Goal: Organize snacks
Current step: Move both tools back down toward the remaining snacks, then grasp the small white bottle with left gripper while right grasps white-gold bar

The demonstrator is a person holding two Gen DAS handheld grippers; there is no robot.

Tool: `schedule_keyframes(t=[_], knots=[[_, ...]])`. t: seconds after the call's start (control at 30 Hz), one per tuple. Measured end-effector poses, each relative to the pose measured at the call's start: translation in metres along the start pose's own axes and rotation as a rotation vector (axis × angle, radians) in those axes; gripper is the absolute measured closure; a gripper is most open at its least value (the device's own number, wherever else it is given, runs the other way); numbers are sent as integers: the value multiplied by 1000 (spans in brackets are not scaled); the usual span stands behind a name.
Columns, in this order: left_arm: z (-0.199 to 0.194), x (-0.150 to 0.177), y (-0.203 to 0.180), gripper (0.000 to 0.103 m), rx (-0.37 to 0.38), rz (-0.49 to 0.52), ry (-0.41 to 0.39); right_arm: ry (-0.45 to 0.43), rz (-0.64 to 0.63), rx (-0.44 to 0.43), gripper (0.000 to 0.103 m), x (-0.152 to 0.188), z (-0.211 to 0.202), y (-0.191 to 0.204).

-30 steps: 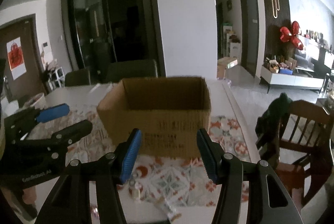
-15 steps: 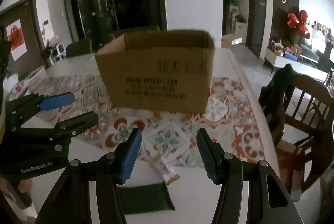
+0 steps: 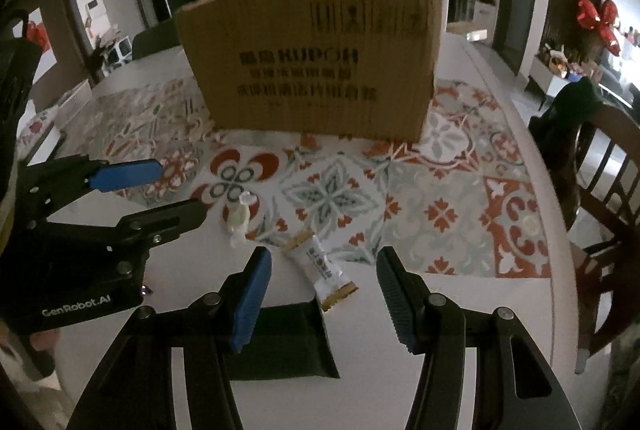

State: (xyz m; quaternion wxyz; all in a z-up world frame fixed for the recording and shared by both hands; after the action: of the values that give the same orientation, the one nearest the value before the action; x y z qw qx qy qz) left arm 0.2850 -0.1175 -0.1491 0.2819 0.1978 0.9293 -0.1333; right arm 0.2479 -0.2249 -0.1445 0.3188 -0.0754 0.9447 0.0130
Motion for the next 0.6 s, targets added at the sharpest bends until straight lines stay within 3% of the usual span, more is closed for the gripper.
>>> schedule_keyframes(t=[0.6], knots=[[40, -4, -3, 63, 43, -64, 77, 45, -14, -17, 48, 3, 24, 4]])
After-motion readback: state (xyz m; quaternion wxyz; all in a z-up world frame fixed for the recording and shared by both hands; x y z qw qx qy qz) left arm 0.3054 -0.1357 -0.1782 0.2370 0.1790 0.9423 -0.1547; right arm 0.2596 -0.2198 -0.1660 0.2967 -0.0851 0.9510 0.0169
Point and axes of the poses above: each gripper's, at about its wrist camera, not at the fingertips, and z roughly the way its jaws point, y to its left, x to its underside, the point moved 5 cm from there along z, roughly the way its jaws point, and after that the axes turned 8 degrees about x, right-handed, at the moved point
